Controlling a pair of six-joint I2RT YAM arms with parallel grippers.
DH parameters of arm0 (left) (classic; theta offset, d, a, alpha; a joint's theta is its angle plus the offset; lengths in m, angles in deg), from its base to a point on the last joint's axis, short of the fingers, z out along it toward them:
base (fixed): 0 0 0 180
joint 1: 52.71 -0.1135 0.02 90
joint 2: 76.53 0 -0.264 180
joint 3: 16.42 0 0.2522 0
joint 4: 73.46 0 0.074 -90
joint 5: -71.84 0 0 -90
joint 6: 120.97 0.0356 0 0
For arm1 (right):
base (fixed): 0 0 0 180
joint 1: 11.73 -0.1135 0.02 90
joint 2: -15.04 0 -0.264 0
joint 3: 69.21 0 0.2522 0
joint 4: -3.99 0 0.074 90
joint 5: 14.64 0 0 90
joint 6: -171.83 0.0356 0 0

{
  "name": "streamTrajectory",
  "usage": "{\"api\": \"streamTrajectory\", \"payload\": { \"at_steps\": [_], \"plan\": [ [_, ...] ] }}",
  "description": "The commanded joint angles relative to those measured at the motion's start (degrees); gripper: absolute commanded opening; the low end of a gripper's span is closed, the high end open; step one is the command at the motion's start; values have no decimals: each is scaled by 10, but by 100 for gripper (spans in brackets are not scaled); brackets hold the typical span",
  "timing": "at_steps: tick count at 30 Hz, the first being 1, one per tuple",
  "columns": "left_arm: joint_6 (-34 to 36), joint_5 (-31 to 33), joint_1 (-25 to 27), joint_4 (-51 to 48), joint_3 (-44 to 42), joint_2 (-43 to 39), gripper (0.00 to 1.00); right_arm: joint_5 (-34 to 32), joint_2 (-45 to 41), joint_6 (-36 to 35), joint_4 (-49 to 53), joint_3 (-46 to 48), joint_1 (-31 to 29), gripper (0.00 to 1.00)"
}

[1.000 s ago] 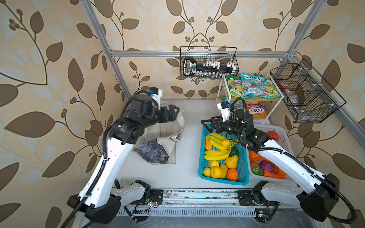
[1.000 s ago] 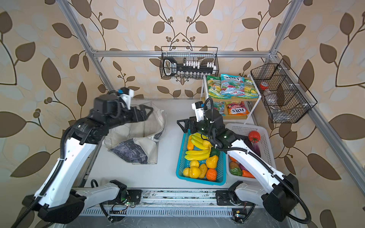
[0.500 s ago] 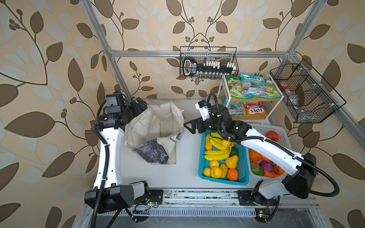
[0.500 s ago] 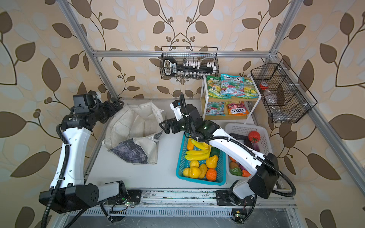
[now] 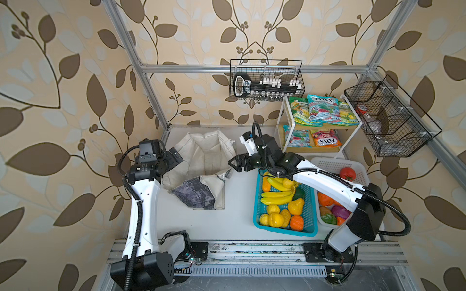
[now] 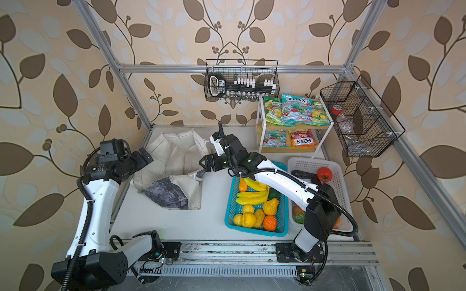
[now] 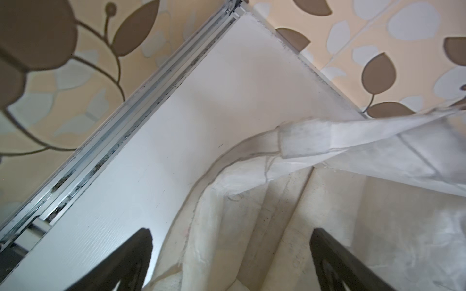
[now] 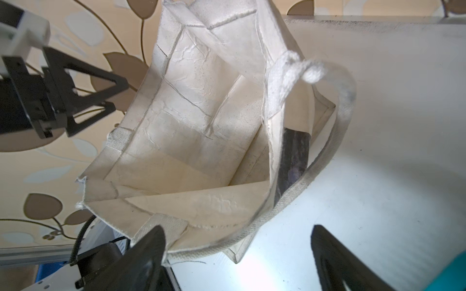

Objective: Place the food into the grocery bag and tie it

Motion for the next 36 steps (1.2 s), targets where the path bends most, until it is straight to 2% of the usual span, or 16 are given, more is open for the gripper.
{"api": "streamTrajectory", "payload": {
  "at_steps": [1,3,4,7,10,11,16,19,23,25,26,28,30,31,32,36],
  "plan": [
    [24,32,-5,2,-13,-33,99,20,13,10,-36,7,-3,86],
    [19,-12,-12,8,-24,-22,96,26,21,6,-28,1,-4,86],
    [11,-63,-18,17,-32,-13,89,25,22,6,-31,4,-4,86],
    [-9,-177,-23,45,-52,-2,50,33,16,18,-63,31,-3,86],
    [-17,-222,-23,72,-66,-10,8,37,9,21,-76,47,-3,84],
    [-17,-227,-23,65,-58,-9,0,35,8,21,-76,49,-3,83],
    [-19,-281,-17,38,-28,-18,0,47,10,31,-90,42,5,76],
    [-32,-309,14,29,-16,-28,0,52,27,37,-88,20,3,73],
    [-33,-299,77,14,-5,-46,0,60,44,51,-89,10,-2,69],
    [-13,-235,86,-11,7,-53,0,54,43,53,-88,12,-4,69],
    [-6,-183,85,-18,8,-54,4,52,42,55,-88,13,-4,70],
    [6,-84,74,-43,24,-48,34,53,40,56,-82,13,-4,74],
    [3,-56,56,-43,28,-45,70,47,38,56,-78,12,-4,78],
    [2,-55,46,-41,32,-46,79,48,38,56,-78,12,-4,79],
    [6,-48,40,-35,34,-47,80,50,38,54,-78,12,-4,80],
    [32,46,5,-75,82,-26,97,61,47,42,-71,2,-2,83]
  ]
}}
